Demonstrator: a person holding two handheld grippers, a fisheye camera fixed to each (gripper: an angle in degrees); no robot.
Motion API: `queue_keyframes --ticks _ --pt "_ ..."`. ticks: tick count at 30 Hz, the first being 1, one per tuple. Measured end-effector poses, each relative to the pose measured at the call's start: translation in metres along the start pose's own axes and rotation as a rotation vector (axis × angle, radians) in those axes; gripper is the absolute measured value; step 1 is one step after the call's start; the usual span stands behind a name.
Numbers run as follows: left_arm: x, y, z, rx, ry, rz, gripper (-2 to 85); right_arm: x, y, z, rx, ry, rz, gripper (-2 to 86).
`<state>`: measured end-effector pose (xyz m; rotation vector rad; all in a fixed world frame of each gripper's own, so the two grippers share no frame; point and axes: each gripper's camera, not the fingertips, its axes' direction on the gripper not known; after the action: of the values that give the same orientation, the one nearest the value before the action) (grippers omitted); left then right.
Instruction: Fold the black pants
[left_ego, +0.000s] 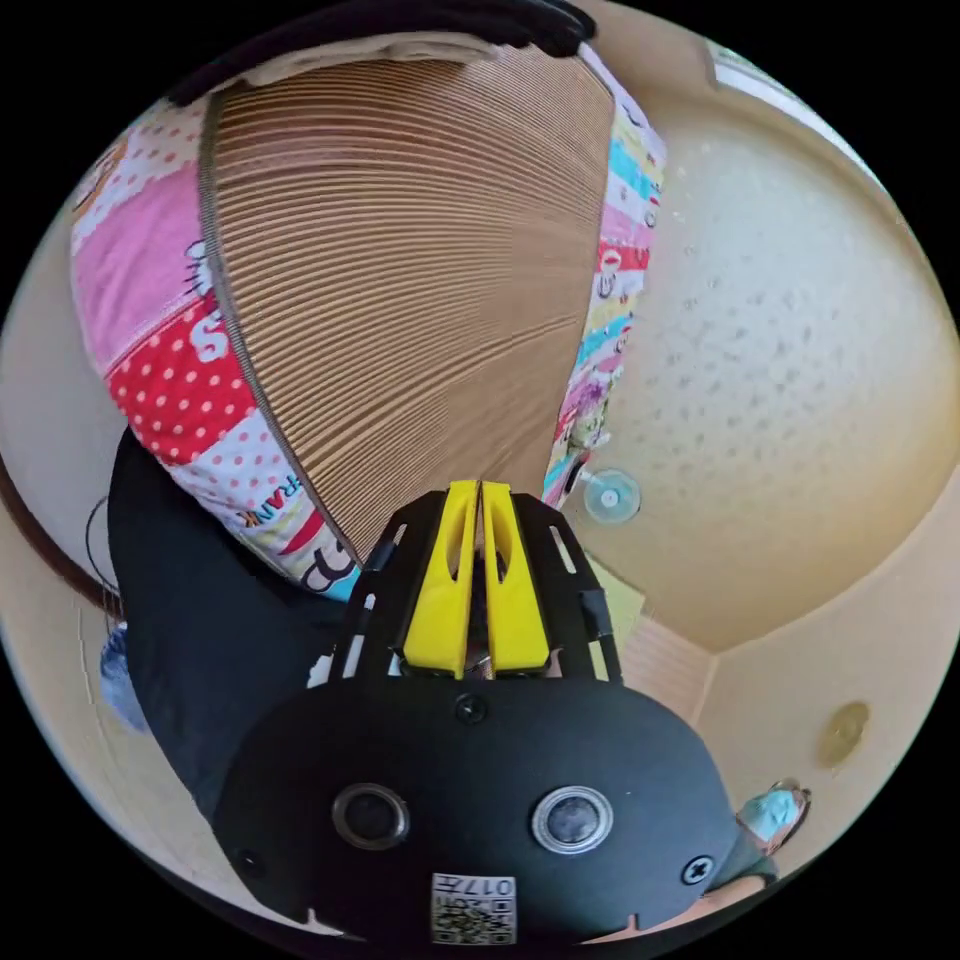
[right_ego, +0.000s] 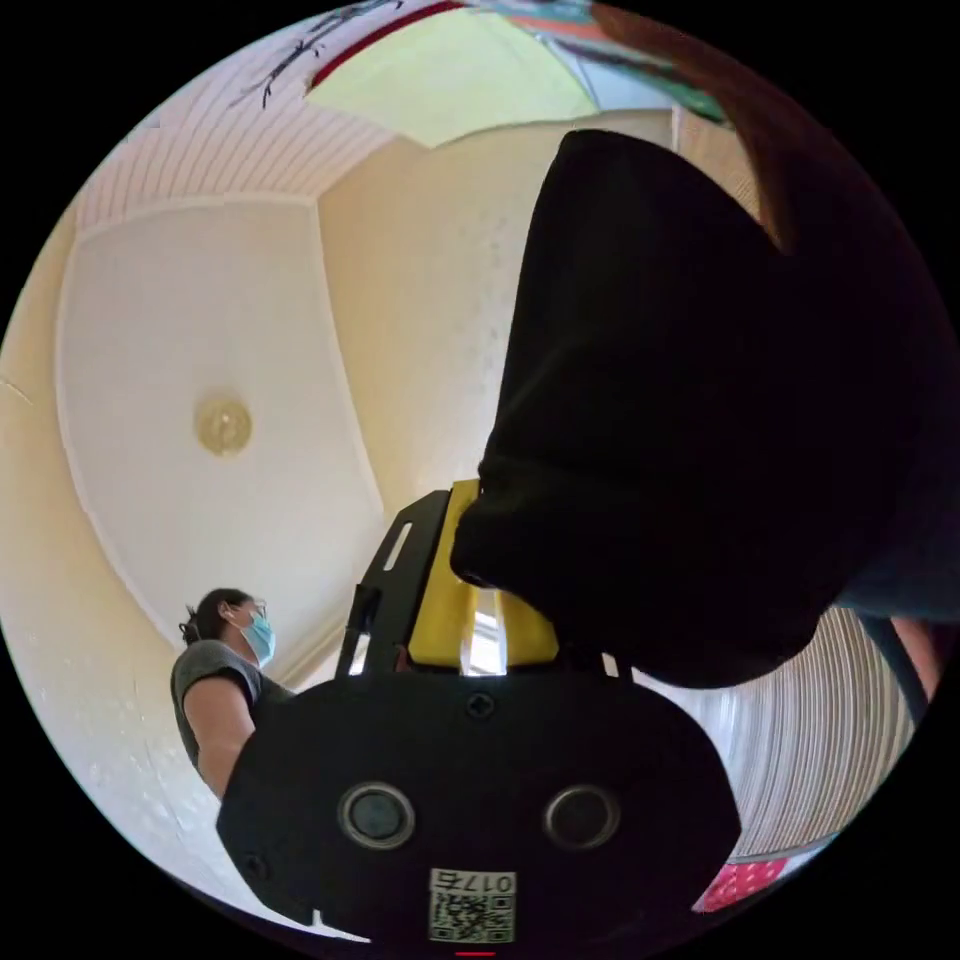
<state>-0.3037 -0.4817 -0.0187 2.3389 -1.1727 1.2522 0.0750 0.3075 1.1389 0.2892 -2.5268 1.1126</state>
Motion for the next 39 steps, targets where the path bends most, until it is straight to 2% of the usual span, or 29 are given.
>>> queue_keyframes --ticks 5,8,14,17,22,27,31,35,39 --pt "0.051 0.010 0.039 -0.196 -0.082 0.307 -1.0 -0.080 0.019 0.117 -0.564 0.149 -0.229 -0.7" --pt "0.072 0.024 0.057 -0.252 -0.062 0.418 -1.0 -0.135 0.055 0.169 -0.716 0.120 -0.424 -0.6" --pt "0.106 0.056 0.085 -0.348 0.045 0.593 -0.7 -0.211 0.142 0.233 -0.861 -0.193 -0.621 -0.4" --pt "0.125 0.075 0.096 -0.432 0.075 0.692 0.4 -0.232 0.194 0.264 -0.890 -0.303 -0.645 -0.3" --pt "0.152 0.109 0.111 -0.567 0.034 0.853 5.0 -0.252 0.272 0.312 -0.909 -0.370 -0.614 -0.3" --pt "0.172 0.137 0.105 -0.605 0.066 0.971 9.0 -0.289 0.357 0.355 -0.949 -0.318 -0.681 -0.3" --pt "0.178 0.147 0.080 -0.551 0.182 1.035 10.3 -0.334 0.434 0.384 -1.000 -0.155 -0.845 -0.2" --pt "0.179 0.139 0.054 -0.450 0.225 1.032 10.8 -0.371 0.499 0.398 -0.985 0.065 -1.049 -0.1" --pt "0.186 0.128 0.042 -0.425 0.211 1.032 11.2 -0.380 0.523 0.407 -0.989 0.147 -1.093 -0.1"
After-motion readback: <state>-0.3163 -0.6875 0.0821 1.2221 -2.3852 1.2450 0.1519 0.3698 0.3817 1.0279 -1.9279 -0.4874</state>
